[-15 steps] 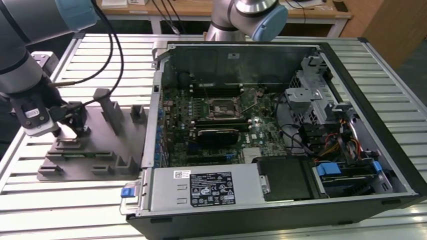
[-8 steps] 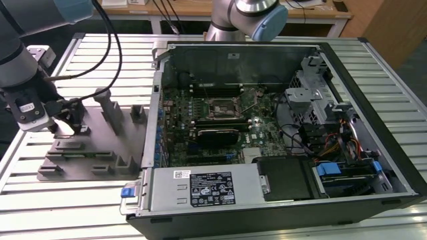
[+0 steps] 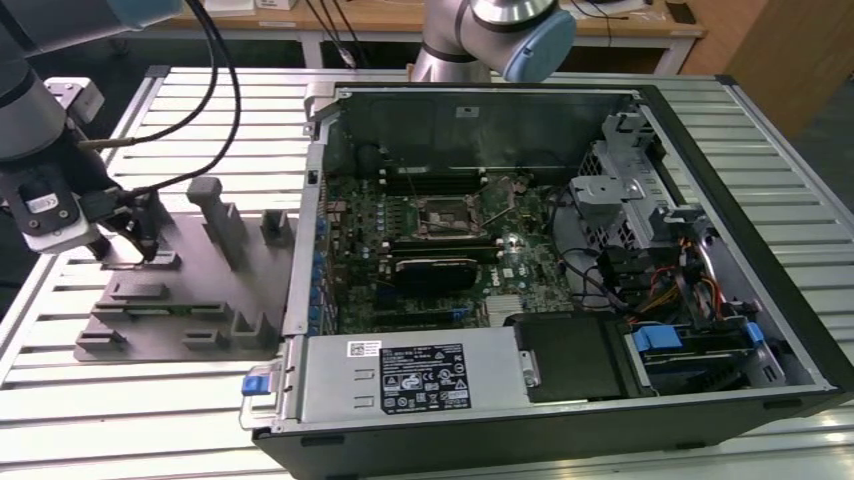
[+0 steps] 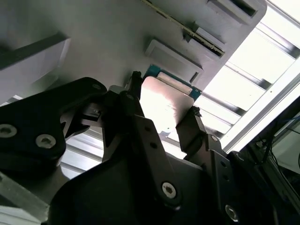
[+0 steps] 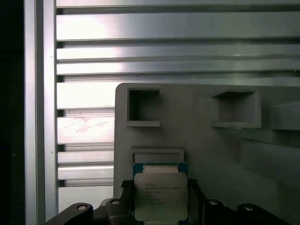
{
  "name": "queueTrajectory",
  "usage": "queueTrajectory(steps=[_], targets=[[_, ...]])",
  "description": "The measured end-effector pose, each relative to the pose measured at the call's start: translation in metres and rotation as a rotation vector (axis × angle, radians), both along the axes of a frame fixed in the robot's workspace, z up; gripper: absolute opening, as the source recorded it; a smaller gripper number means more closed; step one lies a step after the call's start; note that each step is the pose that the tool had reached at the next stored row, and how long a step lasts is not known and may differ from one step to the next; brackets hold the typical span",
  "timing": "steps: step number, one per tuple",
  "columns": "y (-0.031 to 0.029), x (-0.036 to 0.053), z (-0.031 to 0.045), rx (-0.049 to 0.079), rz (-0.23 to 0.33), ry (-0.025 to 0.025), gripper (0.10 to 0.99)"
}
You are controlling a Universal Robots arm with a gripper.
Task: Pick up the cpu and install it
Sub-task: 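Pick up the cpu and move it towards the insertion slot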
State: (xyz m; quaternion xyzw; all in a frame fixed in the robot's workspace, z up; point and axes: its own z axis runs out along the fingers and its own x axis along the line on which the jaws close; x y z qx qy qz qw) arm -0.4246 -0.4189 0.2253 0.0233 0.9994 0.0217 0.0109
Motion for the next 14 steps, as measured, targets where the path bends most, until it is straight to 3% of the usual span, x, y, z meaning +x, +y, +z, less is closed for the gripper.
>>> queueTrajectory(steps=[14], targets=[[0.0, 0.0, 0.025, 0.001, 0.0, -0.0039, 0.545]])
